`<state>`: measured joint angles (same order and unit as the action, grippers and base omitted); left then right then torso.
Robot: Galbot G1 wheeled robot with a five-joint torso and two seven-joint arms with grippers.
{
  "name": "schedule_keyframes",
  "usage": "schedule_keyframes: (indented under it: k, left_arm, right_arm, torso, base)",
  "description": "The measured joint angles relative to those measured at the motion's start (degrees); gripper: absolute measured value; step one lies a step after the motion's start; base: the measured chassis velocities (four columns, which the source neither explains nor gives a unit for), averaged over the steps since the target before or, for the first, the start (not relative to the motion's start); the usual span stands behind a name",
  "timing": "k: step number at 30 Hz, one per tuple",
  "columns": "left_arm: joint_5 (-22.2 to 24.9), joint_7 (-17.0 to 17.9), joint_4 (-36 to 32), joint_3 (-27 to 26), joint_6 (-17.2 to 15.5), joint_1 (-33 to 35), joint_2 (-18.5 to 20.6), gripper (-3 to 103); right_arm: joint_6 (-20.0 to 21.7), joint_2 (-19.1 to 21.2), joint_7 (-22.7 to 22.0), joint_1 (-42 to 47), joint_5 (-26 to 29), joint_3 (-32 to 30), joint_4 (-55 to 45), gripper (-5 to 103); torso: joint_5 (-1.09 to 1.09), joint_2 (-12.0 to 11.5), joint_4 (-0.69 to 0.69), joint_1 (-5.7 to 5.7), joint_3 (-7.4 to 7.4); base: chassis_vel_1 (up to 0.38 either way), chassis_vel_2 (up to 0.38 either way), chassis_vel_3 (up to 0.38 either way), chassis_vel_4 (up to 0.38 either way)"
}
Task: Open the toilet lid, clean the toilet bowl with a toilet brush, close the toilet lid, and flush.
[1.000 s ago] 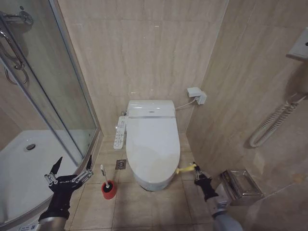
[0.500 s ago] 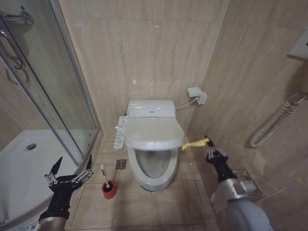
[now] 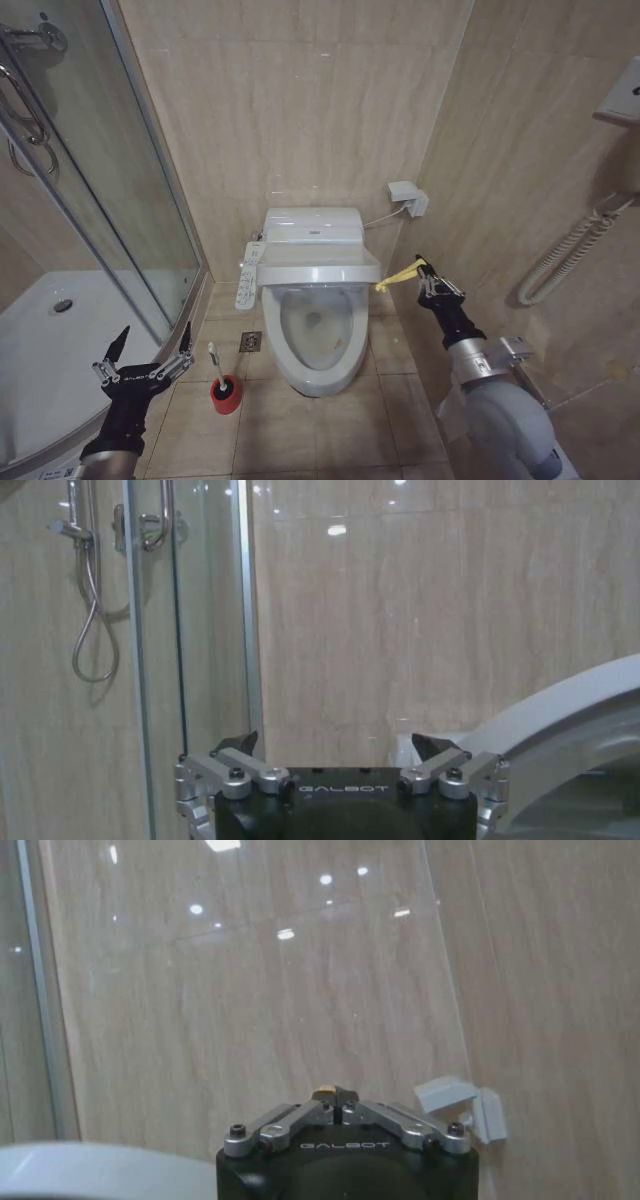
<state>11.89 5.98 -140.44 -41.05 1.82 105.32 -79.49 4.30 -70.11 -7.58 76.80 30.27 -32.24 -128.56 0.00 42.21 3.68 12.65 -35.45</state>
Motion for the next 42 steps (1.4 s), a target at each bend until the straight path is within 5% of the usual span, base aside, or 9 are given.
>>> schedule_keyframes:
  k: [34,42]
  left_arm:
    - [0.0,0.0,0.0,0.0,0.0,0.0,0.0,100]
    - [0.0,0.0,0.0,0.0,0.0,0.0,0.0,100]
  right_arm:
    - [-5.4,-10.0,-2.6,-27.9,-3.9,8.0,21.5,0]
    - [-6.2,-9.5,-2.2,-35.4,-5.6,8.0,28.2,0]
  torso:
    - [0.0,0.0,-0.01,0.0,0.0]
    - [0.0,0.0,-0.01,0.0,0.0]
  base:
    - [0.0,0.0,0.0,0.0]
    - [0.0,0.0,0.0,0.0]
